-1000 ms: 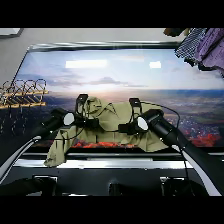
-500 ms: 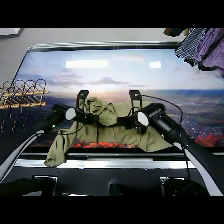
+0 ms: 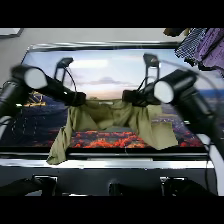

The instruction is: Fold the clothes and pants, and hang the long-sleeved shirts on hangers.

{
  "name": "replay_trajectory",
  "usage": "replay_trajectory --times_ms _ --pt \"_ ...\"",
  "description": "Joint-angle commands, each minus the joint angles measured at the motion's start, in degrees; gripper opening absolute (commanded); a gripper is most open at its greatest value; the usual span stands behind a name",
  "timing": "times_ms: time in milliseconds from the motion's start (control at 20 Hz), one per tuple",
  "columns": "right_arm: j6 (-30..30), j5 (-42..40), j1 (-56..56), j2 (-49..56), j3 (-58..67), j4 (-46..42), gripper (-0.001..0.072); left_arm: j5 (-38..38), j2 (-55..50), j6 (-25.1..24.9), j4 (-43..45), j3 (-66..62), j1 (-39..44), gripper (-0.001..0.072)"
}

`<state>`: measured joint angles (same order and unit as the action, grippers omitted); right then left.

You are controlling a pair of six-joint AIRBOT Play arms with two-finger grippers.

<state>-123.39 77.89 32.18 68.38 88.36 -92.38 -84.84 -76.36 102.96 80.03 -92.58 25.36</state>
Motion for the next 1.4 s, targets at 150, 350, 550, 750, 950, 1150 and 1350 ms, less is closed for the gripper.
replay_trajectory --times_ms 150,350,550,750,950,1150,1350 --pt "-4.15 12.92 -0.15 -5.35 13.07 4.20 0.0021 -11.91 6.58 7.19 -0.55 -9.38 0.46 0.0020" --pt "-2.82 15.06 -0.15 -4.74 11.43 2.78 0.0021 -12.63 5.62 7.91 -0.48 -8.74 1.11 0.0020" --pt "-2.23 12.92 -0.15 -4.94 -2.73 -0.96 0.0021 -7.28 2.29 8.09 -0.50 -1.46 1.16 0.0020" --pt "-10.08 -5.60 -0.15 -4.98 -20.50 -0.22 0.0021 3.78 -1.99 8.11 -4.50 7.61 1.16 0.0020" --pt "-16.00 -12.81 -0.13 -3.61 -27.04 -0.07 0.0021 5.25 -7.98 8.04 -6.08 9.75 1.14 0.0020" --pt "-15.91 -14.64 -0.15 -1.90 -27.06 0.17 0.0021 6.64 -8.17 8.07 -6.10 9.68 -0.83 0.0269" --pt "-14.25 -14.80 -0.15 -1.97 -27.02 0.92 0.0021 2.51 -2.45 6.34 -2.84 9.79 -8.70 0.0679"
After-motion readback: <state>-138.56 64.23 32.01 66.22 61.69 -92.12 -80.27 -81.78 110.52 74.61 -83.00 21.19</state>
